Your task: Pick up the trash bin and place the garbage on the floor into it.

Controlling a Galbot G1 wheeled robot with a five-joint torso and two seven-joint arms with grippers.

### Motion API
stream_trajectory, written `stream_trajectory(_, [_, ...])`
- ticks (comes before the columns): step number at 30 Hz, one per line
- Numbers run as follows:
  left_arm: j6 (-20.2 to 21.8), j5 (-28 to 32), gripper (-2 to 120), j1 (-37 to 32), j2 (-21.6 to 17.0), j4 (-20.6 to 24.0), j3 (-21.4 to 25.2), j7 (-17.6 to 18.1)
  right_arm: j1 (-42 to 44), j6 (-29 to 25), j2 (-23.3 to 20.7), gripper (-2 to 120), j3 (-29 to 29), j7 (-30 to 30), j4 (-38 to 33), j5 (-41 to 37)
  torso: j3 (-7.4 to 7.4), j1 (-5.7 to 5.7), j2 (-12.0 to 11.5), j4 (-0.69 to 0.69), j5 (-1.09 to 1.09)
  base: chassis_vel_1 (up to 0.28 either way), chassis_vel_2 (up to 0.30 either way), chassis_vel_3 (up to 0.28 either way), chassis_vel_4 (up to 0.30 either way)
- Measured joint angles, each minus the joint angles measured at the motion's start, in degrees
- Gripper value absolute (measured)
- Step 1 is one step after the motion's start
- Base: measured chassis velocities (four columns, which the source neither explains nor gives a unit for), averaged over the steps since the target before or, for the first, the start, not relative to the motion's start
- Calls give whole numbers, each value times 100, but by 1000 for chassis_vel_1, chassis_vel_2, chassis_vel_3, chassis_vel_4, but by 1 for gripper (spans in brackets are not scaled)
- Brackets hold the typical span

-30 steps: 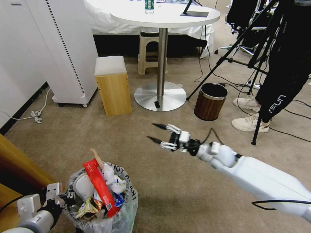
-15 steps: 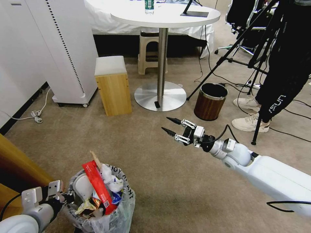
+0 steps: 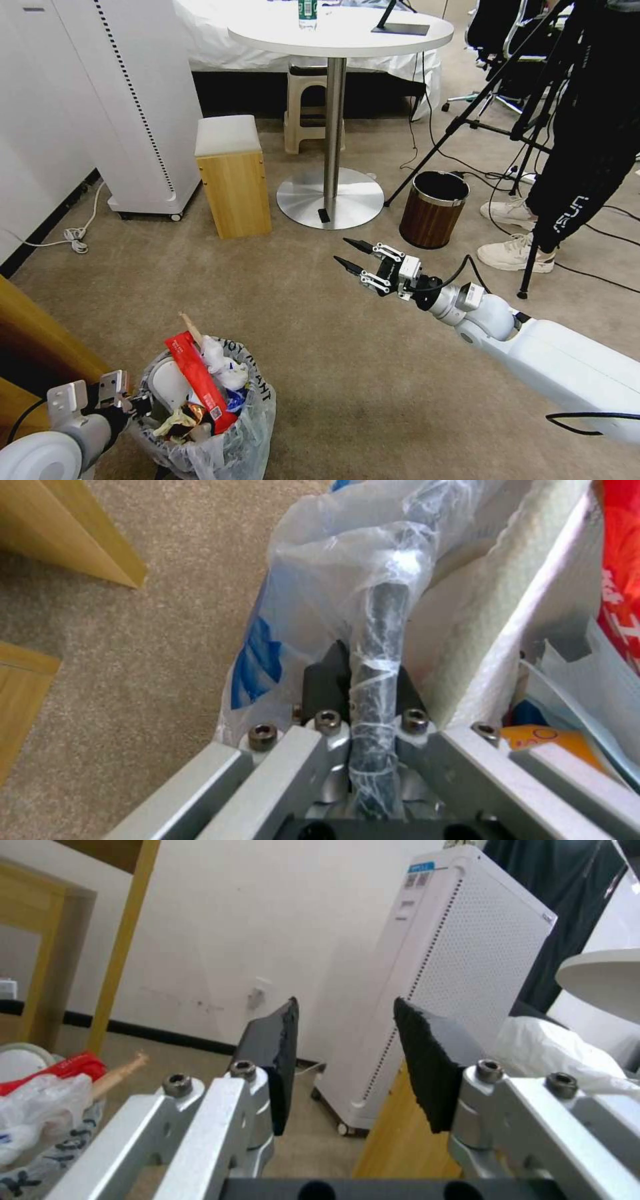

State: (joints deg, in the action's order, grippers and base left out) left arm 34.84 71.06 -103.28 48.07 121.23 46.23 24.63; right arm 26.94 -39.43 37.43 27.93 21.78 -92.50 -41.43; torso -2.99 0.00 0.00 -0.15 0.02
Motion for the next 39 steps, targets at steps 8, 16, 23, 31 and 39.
stream_trajectory(8, [-21,33,0,-108,55,236,118,44,-10,-9,76,37,0,-1,40,1,0,0,0,-1,-3,0,0,0,0])
stream_trajectory(16, [-88,-25,27,-127,132,439,214,46,-2,-10,169,36,0,-1,66,9,0,0,0,-1,-1,0,0,0,0])
stream_trajectory(23, [-139,-170,52,-123,265,402,183,43,-12,-12,246,32,0,-8,103,9,0,0,0,-1,-2,0,0,0,0])
stream_trajectory(31, [-400,-641,84,60,453,442,304,-102,45,12,434,29,-134,-180,169,21,0,0,0,-1,-2,0,0,0,0])
stream_trajectory(39, [-839,-1523,100,238,739,563,466,-529,178,178,641,28,-505,-722,229,63,0,0,0,0,-2,0,0,0,0])
